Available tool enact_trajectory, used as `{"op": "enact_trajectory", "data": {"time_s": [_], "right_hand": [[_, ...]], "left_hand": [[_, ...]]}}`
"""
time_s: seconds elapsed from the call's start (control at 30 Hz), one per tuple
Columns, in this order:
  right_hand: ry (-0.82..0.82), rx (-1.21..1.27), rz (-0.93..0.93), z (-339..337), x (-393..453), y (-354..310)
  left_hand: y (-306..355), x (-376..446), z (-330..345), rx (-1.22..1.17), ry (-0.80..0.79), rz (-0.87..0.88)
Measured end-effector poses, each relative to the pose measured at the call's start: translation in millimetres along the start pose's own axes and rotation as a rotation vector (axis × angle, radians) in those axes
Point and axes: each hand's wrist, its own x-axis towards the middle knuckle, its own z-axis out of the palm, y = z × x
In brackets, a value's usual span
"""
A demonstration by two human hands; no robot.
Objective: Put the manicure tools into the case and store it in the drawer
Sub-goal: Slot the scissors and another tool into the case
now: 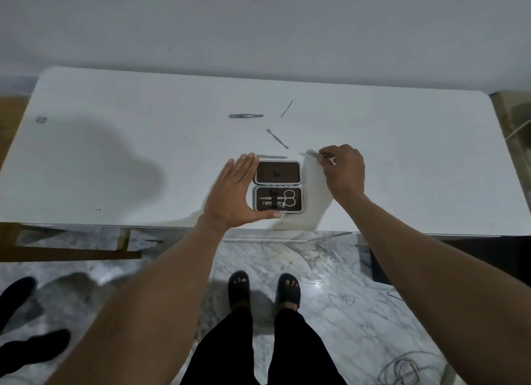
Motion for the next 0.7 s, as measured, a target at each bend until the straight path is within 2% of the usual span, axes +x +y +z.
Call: {"op": "enact_trajectory", "data": {"time_s": [0.3, 0.43, 0.7], "right_hand": [[-0.118, -0.042, -0.194, -7, -41, -16], [-0.171, -0.099, -0.195, 0, -61, -17], [-0.161, -0.163, -0.171, 11, -73, -28]], "left_hand": [[2, -1, -2, 0.008, -0.034, -0.007], [3, -2, -3, 0.021, -0.040, -0.007], [3, -3, -2, 0.018, -0.029, 0.006]]}}
